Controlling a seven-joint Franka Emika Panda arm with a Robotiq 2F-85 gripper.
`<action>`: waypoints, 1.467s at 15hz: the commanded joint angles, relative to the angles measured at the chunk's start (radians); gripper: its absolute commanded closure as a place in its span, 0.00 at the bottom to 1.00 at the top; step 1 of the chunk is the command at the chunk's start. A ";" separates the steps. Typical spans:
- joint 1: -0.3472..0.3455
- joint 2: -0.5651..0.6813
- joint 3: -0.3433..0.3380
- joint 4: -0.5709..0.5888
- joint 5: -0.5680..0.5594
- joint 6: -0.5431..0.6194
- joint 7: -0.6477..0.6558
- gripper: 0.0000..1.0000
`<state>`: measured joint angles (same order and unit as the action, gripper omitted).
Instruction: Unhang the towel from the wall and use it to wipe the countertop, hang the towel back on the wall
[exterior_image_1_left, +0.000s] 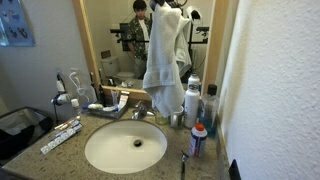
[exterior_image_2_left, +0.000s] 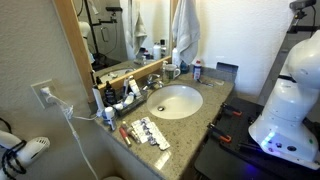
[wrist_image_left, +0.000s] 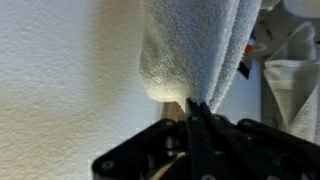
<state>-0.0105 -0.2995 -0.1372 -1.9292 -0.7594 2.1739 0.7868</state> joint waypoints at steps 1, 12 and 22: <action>0.001 0.075 0.043 0.033 0.209 0.045 -0.157 0.99; 0.051 0.139 0.137 0.053 0.727 -0.161 -0.733 0.99; 0.116 0.183 0.174 -0.009 1.065 -0.374 -0.995 0.99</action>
<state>0.0920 -0.1262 0.0191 -1.9230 0.2363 1.8441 -0.1737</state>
